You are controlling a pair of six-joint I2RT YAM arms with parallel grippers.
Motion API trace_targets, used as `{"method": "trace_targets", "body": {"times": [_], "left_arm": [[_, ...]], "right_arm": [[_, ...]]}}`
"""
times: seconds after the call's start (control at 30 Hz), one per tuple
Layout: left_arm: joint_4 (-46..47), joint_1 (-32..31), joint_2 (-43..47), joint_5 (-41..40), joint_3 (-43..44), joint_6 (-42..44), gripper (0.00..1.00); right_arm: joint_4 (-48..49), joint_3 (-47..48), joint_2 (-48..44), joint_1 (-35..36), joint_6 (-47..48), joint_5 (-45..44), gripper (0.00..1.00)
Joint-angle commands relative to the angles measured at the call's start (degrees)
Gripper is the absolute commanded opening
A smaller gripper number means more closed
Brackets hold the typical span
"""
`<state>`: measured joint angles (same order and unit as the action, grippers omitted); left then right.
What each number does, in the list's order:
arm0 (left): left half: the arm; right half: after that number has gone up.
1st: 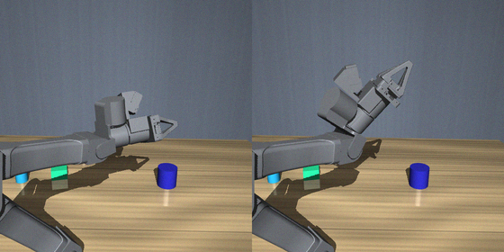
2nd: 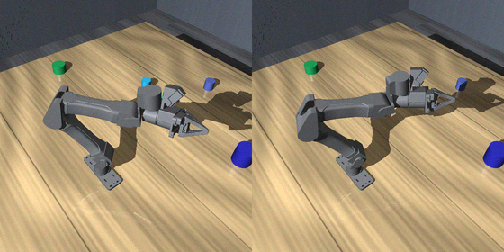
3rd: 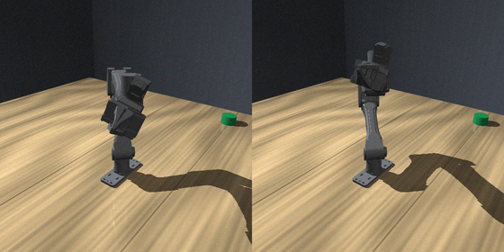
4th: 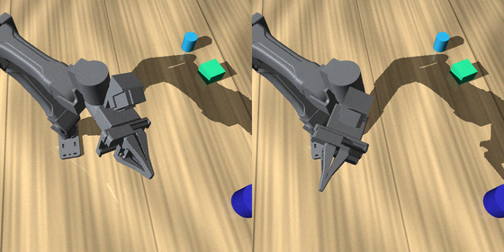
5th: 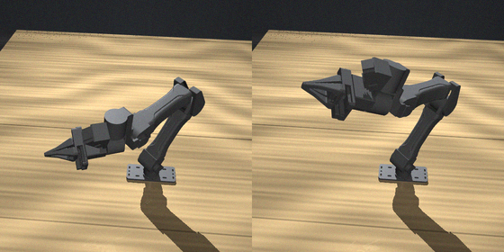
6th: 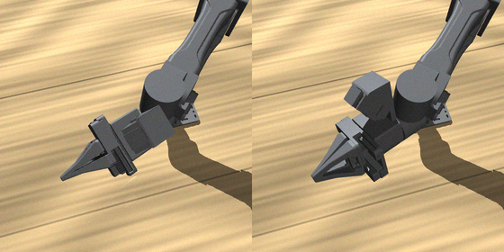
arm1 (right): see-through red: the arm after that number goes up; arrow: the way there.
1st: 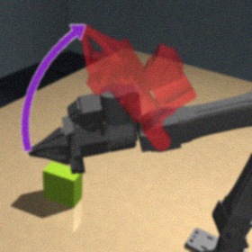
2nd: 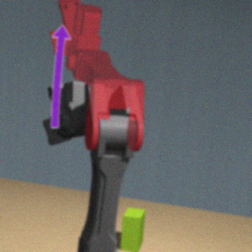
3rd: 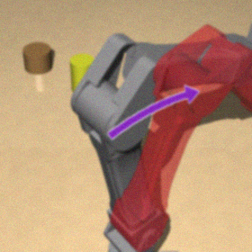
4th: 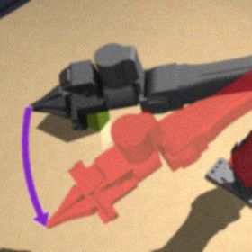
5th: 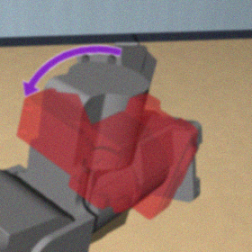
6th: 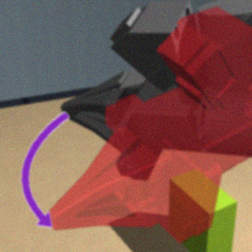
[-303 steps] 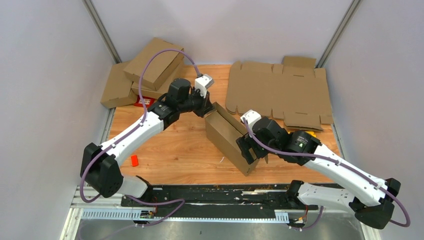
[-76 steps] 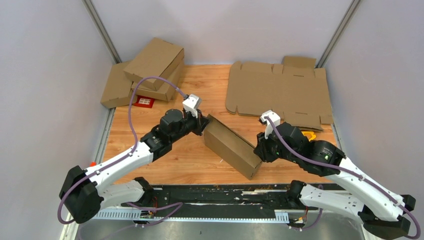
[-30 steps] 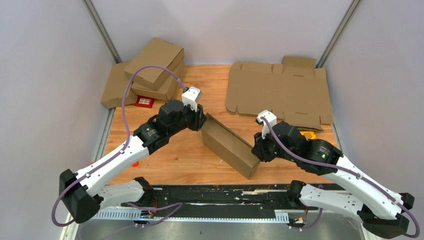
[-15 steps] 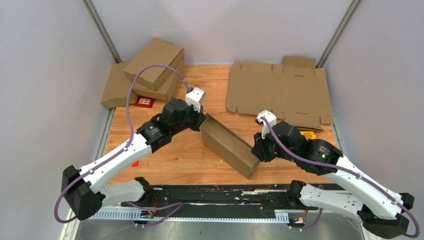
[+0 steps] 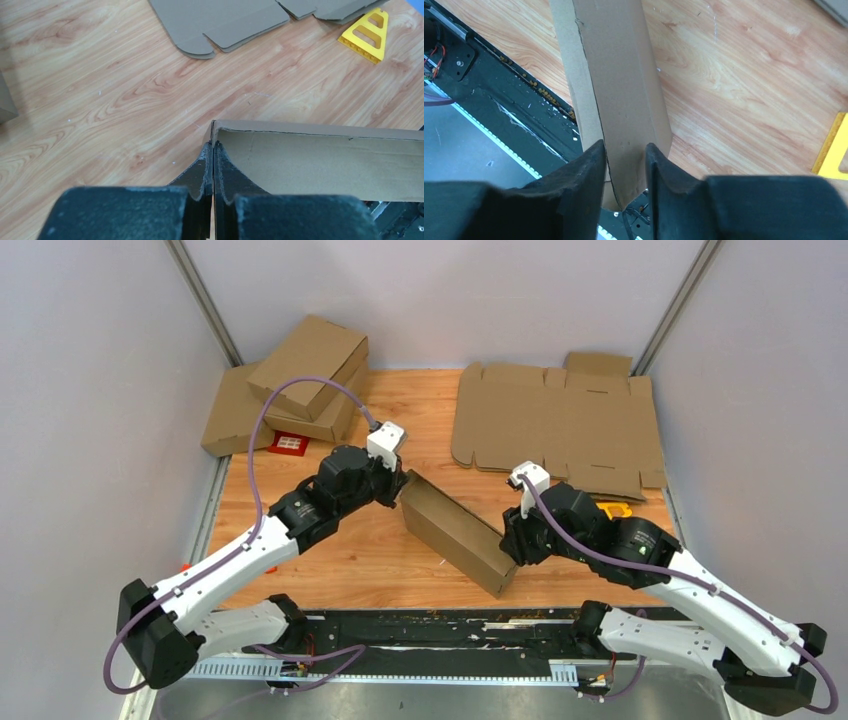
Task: Fold the paper box
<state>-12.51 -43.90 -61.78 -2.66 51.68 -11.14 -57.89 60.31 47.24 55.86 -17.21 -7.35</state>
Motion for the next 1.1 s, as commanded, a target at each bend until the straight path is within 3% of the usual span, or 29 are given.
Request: {"method": "trace_targets", "body": {"times": [0.0,0.23,0.53,0.63,0.7,0.8,0.9,1.07], "left_arm": [[-3.01,-0.23,0.9,-0.01,-3.63,0.52,0.0],[0.26,-0.22,1.58,0.67,-8.3,-0.47,0.0],[-0.43,-0.24,1.59,1.12,-7.46,0.81,0.0],[0.05,-0.22,1.79,1.42,-8.25,0.41,0.0],[0.29,-0.22,1.92,1.36,-8.52,-0.08,0.01],[-0.38,-0.22,2.42,0.7,-7.81,-1.27,0.26],[-2.16,-0.22,3.13,-0.37,-6.34,-2.53,0.41],[-6.58,-0.22,5.5,-1.7,-2.34,-4.07,0.52]], "right_arm": [[-0.95,0.28,0.99,0.22,0.66,-0.08,0.43],[0.76,3.51,2.51,0.3,1.37,0.44,0.62],[1.34,9.87,6.17,0.26,4.36,-0.9,0.7],[3.39,10.89,6.96,0.28,4.18,-0.73,0.64],[4.7,11.14,7.45,0.3,3.86,-0.46,0.51],[5.28,10.29,8.32,0.21,3.57,0.58,0.39],[5.34,7.32,8.44,0.18,3.16,1.49,0.33],[5.8,2.2,6.6,0.23,2.47,2.42,0.26]]}}
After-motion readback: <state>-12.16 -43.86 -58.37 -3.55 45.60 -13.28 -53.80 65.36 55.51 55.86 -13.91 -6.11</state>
